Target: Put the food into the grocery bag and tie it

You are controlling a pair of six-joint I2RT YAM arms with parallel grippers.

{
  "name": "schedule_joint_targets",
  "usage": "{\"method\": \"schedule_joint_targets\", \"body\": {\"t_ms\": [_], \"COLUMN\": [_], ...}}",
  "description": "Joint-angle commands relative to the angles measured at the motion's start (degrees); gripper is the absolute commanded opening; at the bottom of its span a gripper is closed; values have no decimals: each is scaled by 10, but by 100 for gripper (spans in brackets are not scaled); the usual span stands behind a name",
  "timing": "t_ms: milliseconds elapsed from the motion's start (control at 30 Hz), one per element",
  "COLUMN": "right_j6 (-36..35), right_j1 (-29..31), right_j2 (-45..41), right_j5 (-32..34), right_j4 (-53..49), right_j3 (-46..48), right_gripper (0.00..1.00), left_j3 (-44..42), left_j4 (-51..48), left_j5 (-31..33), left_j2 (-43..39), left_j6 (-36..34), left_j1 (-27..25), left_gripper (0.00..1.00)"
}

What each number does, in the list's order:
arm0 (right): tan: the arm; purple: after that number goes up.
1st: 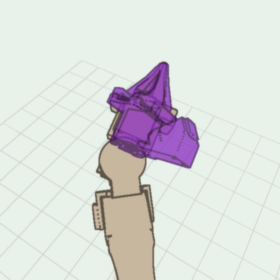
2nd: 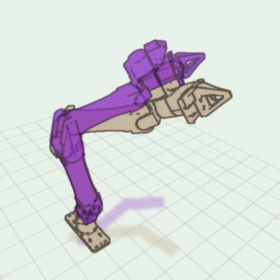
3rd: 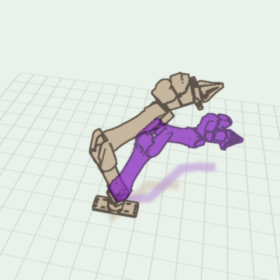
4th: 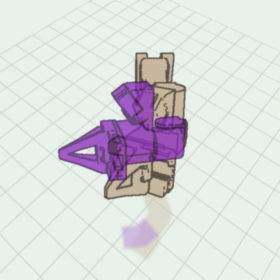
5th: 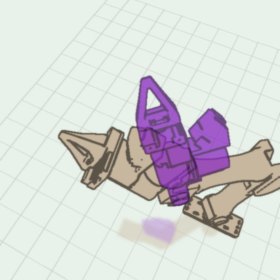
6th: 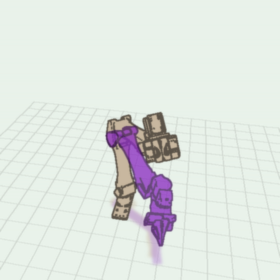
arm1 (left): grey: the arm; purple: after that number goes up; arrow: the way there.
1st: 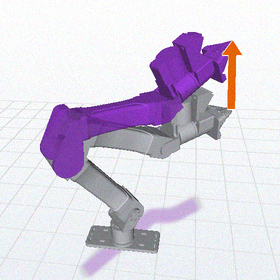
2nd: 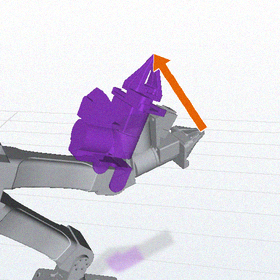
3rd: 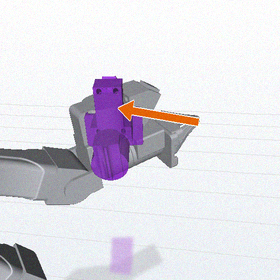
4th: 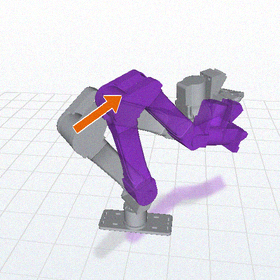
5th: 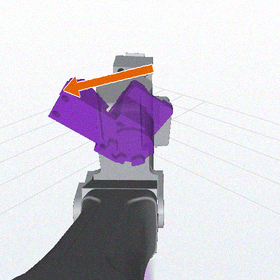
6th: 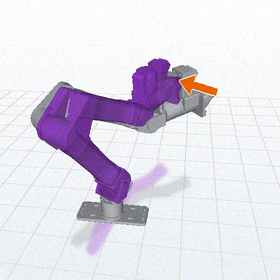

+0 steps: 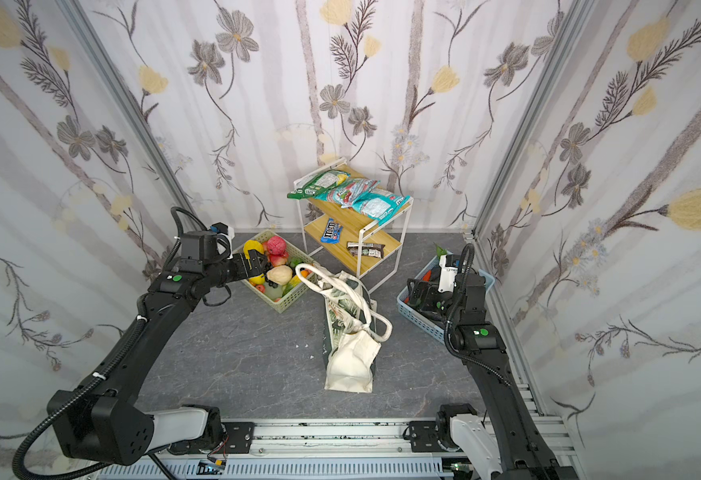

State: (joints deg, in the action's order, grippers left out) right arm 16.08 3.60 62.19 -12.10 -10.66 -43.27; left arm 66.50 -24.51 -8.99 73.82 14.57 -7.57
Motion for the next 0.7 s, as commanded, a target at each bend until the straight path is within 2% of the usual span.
{"method": "schedule_joint_targets", "body": {"t_ms": [0,67,233,367,667], "right_j6": [8,9,-3,-27,-76], "right_j1": [-3,-3,-4,-6,-11], "right_j2": [15,17,22,59,121], "right_j5": [68,99,124,131,151], "right_j4": [92,134,235,261,414], "right_j3": [28,51,101,103,159], "right_gripper": [100,100,100,100,100], "left_j3": [-68,-138,-305,-339,-429], "left_j4": [119,204,429,479,682], "left_j5": [100,98,80,92,91], "left_j2": [-11,-14,-14,19,90], "left_j6": [-57,-72,-105,-135,-123], "left_j1": [19,44,77,77,88], "left_gripper": [100,100,100,100,100]}}
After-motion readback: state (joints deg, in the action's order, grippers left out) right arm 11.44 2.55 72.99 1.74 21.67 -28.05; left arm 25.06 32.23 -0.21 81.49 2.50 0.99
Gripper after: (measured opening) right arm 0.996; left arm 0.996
